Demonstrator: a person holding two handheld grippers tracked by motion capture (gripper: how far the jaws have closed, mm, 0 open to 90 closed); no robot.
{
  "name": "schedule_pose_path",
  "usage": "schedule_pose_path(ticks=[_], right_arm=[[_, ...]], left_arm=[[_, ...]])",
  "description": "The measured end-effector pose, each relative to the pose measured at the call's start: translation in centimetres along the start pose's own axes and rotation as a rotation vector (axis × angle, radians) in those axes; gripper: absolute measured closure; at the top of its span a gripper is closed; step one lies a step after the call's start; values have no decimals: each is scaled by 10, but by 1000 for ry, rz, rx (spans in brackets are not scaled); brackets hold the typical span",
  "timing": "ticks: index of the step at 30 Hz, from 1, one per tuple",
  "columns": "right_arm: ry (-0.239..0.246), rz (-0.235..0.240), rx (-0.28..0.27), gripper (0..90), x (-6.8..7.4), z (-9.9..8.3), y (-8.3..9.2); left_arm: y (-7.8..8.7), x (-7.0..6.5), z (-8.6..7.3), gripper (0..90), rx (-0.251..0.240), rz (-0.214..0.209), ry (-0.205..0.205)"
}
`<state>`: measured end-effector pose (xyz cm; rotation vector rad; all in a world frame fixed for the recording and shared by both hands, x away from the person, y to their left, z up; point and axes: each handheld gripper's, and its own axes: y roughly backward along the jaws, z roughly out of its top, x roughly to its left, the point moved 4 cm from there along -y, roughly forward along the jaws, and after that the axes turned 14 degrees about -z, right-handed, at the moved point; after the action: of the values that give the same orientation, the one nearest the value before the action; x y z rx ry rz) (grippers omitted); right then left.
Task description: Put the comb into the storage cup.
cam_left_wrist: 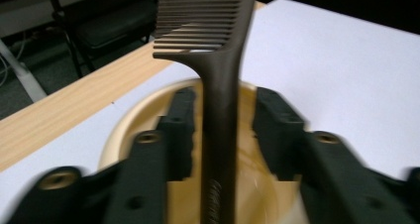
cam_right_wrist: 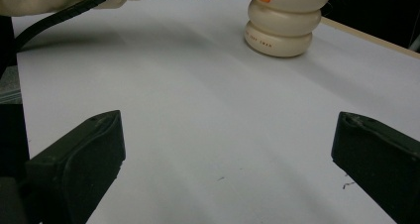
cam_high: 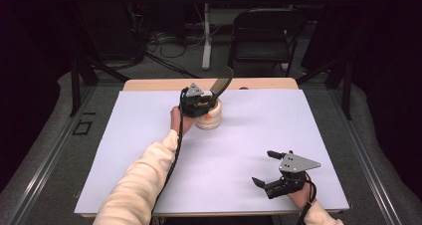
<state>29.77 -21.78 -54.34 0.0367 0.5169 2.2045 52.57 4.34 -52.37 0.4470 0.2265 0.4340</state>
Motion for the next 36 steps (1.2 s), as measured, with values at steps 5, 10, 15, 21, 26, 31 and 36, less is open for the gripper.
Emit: schedule_pose_path(ticks=[5, 10, 15, 21, 26, 31, 36], right_arm=[[0, 1, 0, 0, 0, 0, 0], [-1, 0, 3, 0, 0, 0, 0], [-4, -1, 4, 0, -1, -1, -1], [-5, 2, 4, 0, -1, -1, 0], [-1, 1, 1, 0, 0, 0, 1], [0, -1, 0, 0, 0, 0, 1], [0, 1, 8, 0, 0, 0, 0]], left_arm=[[13, 1, 4, 400, -25, 12, 11], [24, 1, 8, 263, -15, 10, 10], [32, -2, 13, 162, 12, 1, -4], [38, -6, 15, 98, 43, -2, -7], [43, -12, 14, 30, 78, -8, 9], [55, -18, 14, 3, 95, -6, 11], [70, -24, 13, 3, 110, 5, 2]])
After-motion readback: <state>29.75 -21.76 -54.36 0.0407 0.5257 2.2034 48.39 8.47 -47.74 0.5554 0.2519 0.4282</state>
